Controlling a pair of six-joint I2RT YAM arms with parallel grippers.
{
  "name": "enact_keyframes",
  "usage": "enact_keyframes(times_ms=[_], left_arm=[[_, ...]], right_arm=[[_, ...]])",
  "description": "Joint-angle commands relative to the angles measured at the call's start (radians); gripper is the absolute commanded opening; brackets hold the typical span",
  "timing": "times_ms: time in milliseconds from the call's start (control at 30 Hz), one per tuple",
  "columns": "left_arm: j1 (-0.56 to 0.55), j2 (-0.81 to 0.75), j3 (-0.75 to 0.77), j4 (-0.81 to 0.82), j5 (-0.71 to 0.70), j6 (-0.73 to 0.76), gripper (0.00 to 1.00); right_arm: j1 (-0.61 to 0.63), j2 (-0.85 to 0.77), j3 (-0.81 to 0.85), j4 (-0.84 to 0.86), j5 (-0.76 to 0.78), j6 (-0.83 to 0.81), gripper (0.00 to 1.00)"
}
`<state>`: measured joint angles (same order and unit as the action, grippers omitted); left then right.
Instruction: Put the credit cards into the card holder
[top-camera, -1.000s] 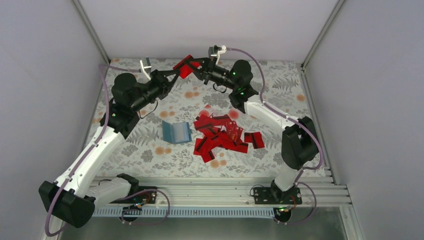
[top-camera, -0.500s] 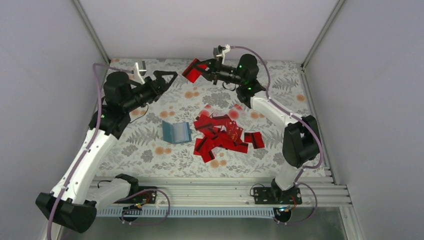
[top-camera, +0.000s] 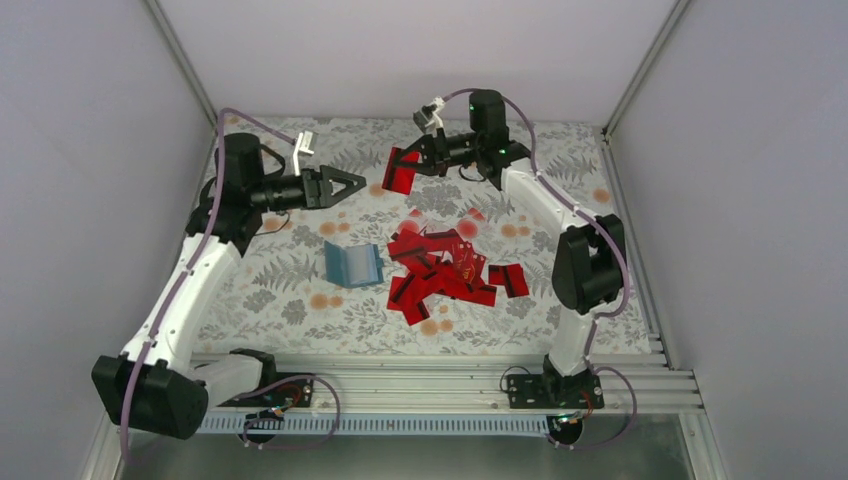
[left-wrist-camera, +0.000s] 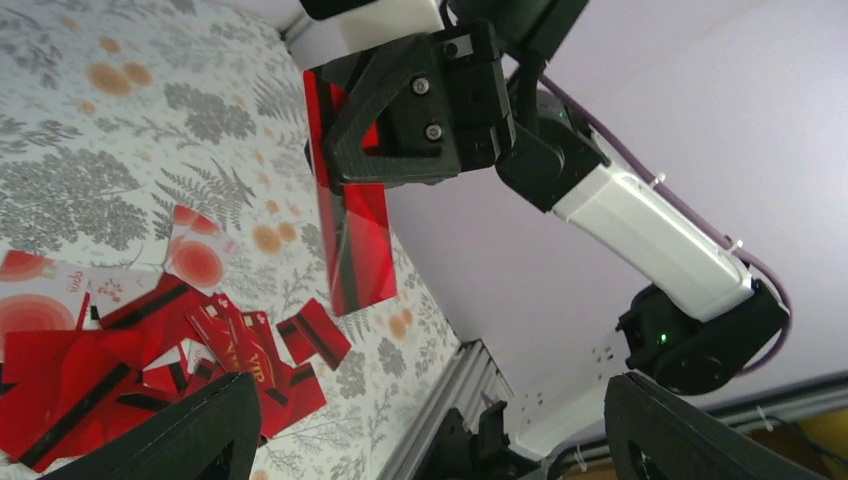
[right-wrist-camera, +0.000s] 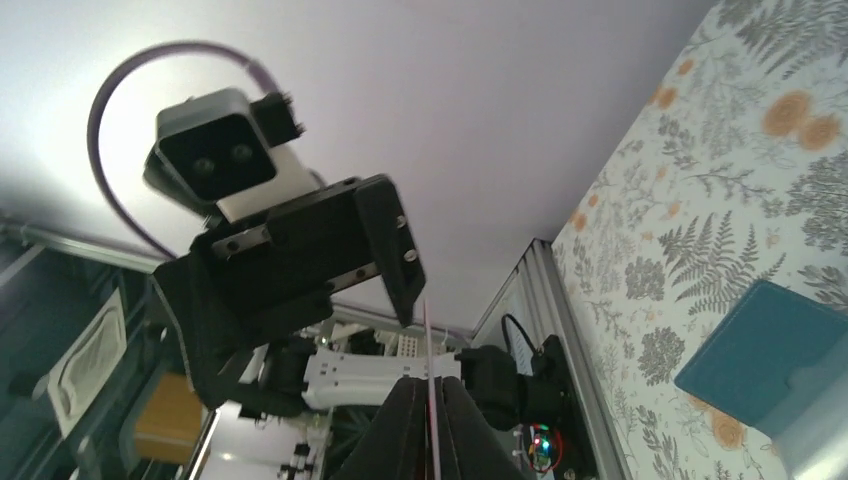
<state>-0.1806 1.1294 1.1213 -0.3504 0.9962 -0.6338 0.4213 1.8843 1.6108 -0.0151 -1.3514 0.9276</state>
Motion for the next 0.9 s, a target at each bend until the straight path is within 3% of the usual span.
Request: enact_keyframes(times_ms=[0, 367, 667, 867], left_arm=[[0.000, 0.041, 0.013, 0.040, 0.111, 0.063, 0.85], [-0.067, 0.146, 0.017, 0.119, 0.132, 0.045, 0.71], [-0.119, 0.214, 0.045, 0.149, 0.112, 0.042, 0.48], [-0.120, 0.231, 0.078, 0.116, 0.110, 0.067, 0.41]], right_arm=[[0.017, 0.013, 0.097, -0.176, -0.128, -0.180, 0.04], [0.069, 0.029, 0.122, -0.227, -0.145, -0.231, 0.04], [0.083, 0.042, 0.125, -0.249, -0.143, -0.244, 0.04], [0.085, 0.044, 0.122, -0.260, -0.146, -0.255, 0.04]])
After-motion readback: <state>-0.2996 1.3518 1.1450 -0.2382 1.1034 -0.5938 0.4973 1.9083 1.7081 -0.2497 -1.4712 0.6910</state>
